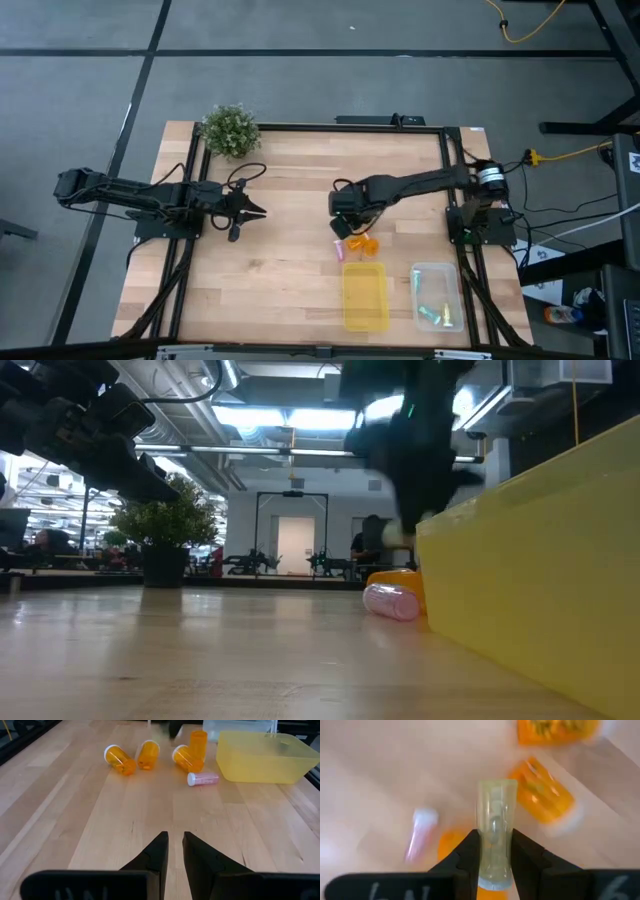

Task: Pick and place medicine bottles into bin by pill shape (circle, oval)
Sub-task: Put the yellow tablet bottle into the transparent bin

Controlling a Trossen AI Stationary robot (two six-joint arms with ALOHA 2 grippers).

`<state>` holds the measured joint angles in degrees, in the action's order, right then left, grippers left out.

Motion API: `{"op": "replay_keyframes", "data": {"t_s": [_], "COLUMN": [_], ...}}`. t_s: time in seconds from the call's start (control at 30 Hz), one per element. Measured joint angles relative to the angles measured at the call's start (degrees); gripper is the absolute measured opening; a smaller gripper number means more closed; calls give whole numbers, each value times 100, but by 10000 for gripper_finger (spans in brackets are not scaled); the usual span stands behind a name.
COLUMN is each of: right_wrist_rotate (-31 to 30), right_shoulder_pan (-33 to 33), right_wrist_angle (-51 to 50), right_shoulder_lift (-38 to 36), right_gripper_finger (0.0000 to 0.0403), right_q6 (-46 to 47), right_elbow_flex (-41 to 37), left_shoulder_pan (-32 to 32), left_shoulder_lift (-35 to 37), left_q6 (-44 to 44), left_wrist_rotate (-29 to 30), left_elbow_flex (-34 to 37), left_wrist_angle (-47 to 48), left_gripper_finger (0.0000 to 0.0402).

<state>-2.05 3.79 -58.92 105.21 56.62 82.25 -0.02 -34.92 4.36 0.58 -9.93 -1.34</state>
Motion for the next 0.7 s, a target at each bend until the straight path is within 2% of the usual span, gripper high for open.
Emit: {"op": "replay_keyframes", "data": {"t_s": [0.17, 0.37, 0.53, 0.7], "right_wrist_rotate": [64, -315, -414, -233], "right_shoulder_pan": [453, 1359, 2120, 2695], "right_wrist_angle": [-1287, -1526, -1844, -2151], "right_shoulder_lift": [-712, -1533, -1770, -1770], "right_gripper_finger": [90, 90, 91, 91], "right_q6": [415, 1907, 2997, 3957], "right_elbow_flex": [599, 641, 626, 623], "left_shoulder_pan": [0, 1, 0, -1], "left_shoulder_lift": [2, 0, 0, 0], "left_q6": [-2, -20, -13, -7], "left_wrist_rotate": [0, 0, 0, 0], "left_elbow_flex": [0, 0, 0, 0], "left_wrist_angle": [0, -9, -9, -9], "left_gripper_finger": [51, 51, 51, 51]}}
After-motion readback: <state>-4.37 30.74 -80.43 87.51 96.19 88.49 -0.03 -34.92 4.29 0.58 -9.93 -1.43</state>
